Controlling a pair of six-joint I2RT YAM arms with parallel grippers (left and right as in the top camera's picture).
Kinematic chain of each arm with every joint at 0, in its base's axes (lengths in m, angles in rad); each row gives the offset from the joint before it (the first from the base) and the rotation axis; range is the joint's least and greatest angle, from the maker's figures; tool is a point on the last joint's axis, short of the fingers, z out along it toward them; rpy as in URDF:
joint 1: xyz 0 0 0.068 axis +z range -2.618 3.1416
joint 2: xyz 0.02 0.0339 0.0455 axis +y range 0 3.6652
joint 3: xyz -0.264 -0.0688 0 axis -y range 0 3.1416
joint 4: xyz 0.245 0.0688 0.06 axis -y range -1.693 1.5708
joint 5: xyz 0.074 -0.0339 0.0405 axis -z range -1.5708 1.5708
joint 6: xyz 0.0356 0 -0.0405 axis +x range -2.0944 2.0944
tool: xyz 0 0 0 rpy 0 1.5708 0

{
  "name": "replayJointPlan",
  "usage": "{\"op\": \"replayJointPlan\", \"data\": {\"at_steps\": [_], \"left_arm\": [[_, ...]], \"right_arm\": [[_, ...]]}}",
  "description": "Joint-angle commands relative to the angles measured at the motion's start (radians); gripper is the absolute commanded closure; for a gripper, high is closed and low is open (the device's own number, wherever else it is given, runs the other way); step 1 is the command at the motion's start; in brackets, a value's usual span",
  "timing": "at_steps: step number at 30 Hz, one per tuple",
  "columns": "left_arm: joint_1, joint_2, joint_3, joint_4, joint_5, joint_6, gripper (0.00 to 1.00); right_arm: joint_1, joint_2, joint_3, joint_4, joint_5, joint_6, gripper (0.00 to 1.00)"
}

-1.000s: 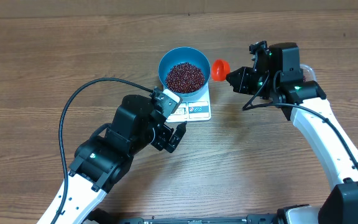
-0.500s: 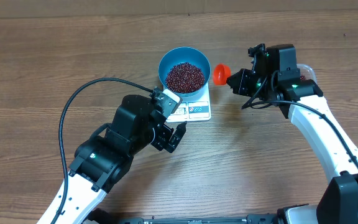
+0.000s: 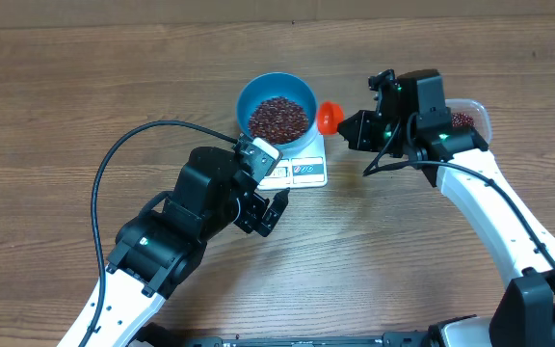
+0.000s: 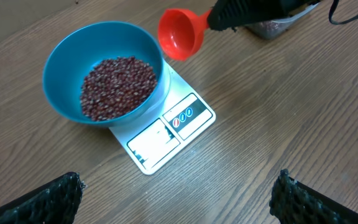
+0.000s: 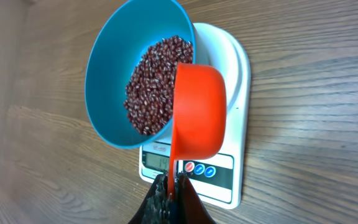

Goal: Scoop item into bowl and weigh 150g on scale
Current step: 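Lift the filled scoop and carry it left over the teal bowl, then tilt the scoop with the right gripper to pour beans into the bowl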

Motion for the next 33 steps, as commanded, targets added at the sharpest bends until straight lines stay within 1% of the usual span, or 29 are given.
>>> {"op": "replayJointPlan", "data": {"at_steps": [1, 14, 24, 28, 33], "left_arm": [[0.005, 0.006, -0.008, 0.001, 0.010, 0.019, 0.01], [0.005, 0.006, -0.008, 0.001, 0.010, 0.019, 0.01], [0.005, 0.006, -0.008, 0.001, 0.010, 0.019, 0.00], [0.005, 0.006, -0.008, 0.001, 0.010, 0.019, 0.01], [0.005, 0.006, -0.008, 0.001, 0.010, 0.019, 0.01]], "right_arm": [[0.014, 0.003, 0.033, 0.008, 0.035, -0.011, 0.96], [-0.027, 0.002, 0.033, 0.022, 0.045, -0.011, 0.96], [-0.026, -0.068, 0.035, 0.136, 0.044, -0.011, 0.96], [-0.026, -0.080, 0.035, 0.144, 0.039, -0.011, 0.96], [-0.015, -0.079, 0.035, 0.145, -0.013, -0.011, 0.96]]}}
